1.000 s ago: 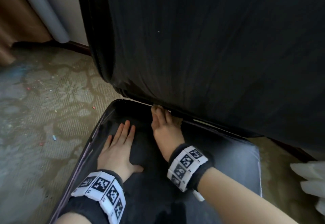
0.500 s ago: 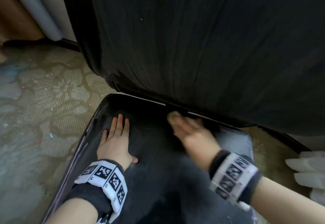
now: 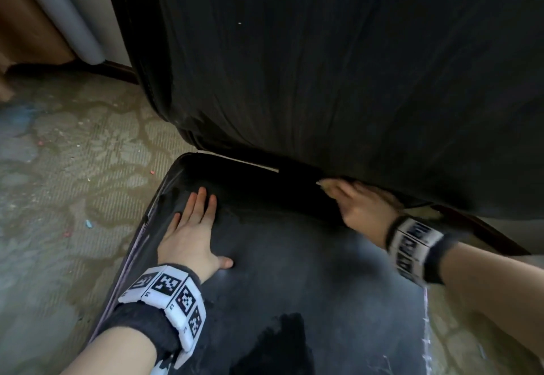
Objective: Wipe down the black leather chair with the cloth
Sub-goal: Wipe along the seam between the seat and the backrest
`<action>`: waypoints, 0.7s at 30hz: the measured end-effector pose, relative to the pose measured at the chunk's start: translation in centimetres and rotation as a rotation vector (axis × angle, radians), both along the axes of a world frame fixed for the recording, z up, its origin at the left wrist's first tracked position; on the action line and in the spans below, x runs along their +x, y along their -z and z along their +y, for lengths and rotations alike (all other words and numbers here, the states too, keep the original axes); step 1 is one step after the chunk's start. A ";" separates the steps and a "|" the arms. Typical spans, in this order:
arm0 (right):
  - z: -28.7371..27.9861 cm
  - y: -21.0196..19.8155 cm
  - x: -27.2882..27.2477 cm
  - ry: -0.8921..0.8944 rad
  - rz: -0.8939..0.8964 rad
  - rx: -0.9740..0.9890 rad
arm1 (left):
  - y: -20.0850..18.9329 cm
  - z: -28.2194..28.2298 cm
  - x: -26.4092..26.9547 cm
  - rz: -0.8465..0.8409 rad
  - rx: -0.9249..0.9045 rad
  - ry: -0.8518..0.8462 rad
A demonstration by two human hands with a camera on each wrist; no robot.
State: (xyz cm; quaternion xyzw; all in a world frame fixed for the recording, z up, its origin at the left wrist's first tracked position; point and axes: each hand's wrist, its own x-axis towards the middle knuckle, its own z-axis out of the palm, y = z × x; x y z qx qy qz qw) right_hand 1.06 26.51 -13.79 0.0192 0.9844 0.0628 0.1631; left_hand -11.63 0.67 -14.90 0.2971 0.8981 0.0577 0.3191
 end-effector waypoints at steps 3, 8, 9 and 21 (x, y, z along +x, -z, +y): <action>1.4 -0.6 3.6 0.126 0.067 -0.087 | -0.2 0.5 0.2 0.010 -0.034 -0.001; -4.9 -0.9 -0.7 -0.169 0.367 -0.130 | -0.4 1.0 0.3 0.022 -0.093 0.013; -5.9 -0.5 -2.3 -0.143 0.362 -0.122 | -0.4 1.0 0.3 0.019 -0.099 0.015; 2.9 2.2 5.9 0.252 0.033 0.065 | 0.7 0.5 -0.4 -0.012 -0.129 0.022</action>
